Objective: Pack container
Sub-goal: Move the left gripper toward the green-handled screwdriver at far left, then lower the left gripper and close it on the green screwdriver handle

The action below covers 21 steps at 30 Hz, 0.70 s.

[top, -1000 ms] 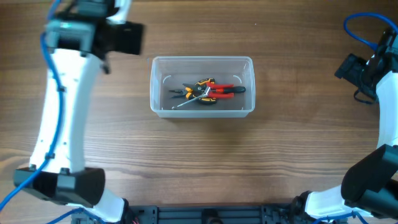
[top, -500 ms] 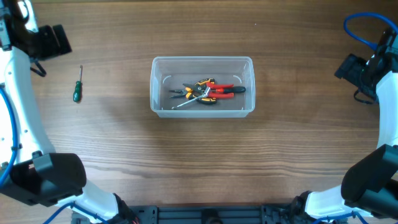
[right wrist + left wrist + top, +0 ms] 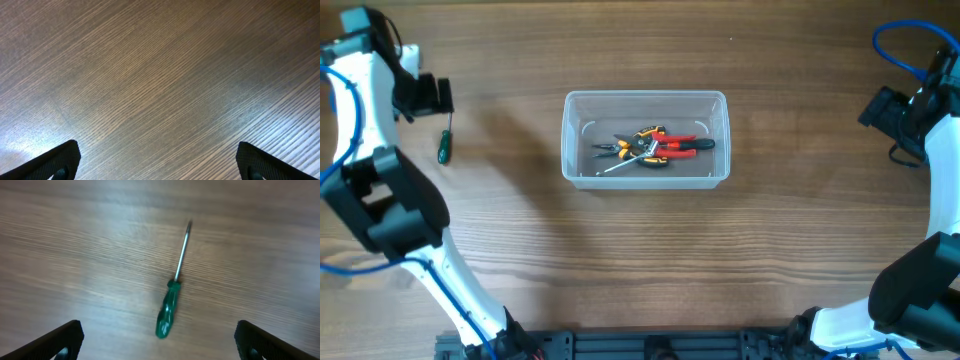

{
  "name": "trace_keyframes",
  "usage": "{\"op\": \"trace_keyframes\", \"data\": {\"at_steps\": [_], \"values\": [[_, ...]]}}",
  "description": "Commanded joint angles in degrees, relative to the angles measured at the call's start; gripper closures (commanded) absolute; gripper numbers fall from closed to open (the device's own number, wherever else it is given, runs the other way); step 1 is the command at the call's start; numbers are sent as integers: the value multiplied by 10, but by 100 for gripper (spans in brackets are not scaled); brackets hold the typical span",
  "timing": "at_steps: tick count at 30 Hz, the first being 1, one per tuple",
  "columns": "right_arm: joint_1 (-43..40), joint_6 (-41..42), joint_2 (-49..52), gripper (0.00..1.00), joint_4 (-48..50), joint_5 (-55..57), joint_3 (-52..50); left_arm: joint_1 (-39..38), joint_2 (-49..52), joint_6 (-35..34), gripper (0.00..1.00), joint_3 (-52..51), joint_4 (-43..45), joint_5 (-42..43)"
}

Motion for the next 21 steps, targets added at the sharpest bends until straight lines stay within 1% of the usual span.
{"op": "trace_keyframes", "data": {"at_steps": [1,6,10,21], "values": [[2,6,0,0,0,-1,-3,0,31,18,0,2,-2,-10],[2,7,0,0,0,-1,-3,-2,48,21,0,2,-1,-7],[2,7,0,0,0,-1,-3,-2,50,33,0,2,-12,29],[2,6,0,0,0,-1,-3,4,51,48,0,1,-42,27]]}}
